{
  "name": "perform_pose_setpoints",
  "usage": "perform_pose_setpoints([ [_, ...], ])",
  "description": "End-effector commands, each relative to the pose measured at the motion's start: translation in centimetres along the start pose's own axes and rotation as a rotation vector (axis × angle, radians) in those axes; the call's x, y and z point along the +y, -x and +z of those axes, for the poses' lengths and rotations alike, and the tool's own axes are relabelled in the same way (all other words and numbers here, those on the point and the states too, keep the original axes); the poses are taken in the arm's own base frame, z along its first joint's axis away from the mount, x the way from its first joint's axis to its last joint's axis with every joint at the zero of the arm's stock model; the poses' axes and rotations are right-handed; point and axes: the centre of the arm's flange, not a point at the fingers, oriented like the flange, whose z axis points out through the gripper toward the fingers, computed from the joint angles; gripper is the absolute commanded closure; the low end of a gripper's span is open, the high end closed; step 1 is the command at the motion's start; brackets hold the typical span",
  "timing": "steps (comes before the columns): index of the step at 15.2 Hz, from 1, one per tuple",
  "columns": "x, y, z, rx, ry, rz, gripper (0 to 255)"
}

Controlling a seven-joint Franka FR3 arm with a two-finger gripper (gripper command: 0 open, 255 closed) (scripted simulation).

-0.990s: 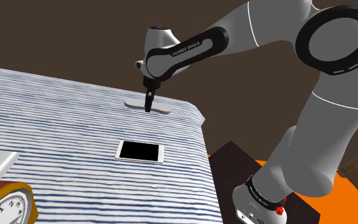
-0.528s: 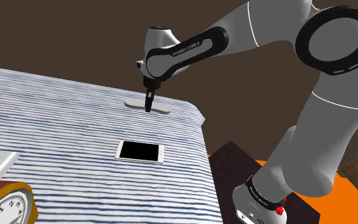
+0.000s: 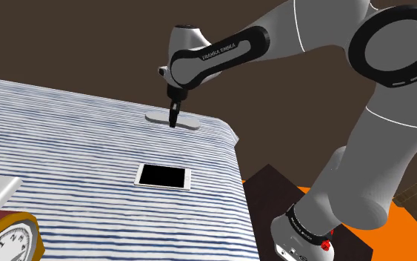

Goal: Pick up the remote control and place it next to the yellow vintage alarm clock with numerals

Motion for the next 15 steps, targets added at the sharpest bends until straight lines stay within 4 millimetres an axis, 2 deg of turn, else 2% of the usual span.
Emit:
perform_pose_setpoints([
  [1, 0.0, 0.1, -1.1, 0.0, 0.0, 0.0, 255],
  [15, 0.1, 0.2, -8.5, 0.0, 0.0, 0.0, 255],
])
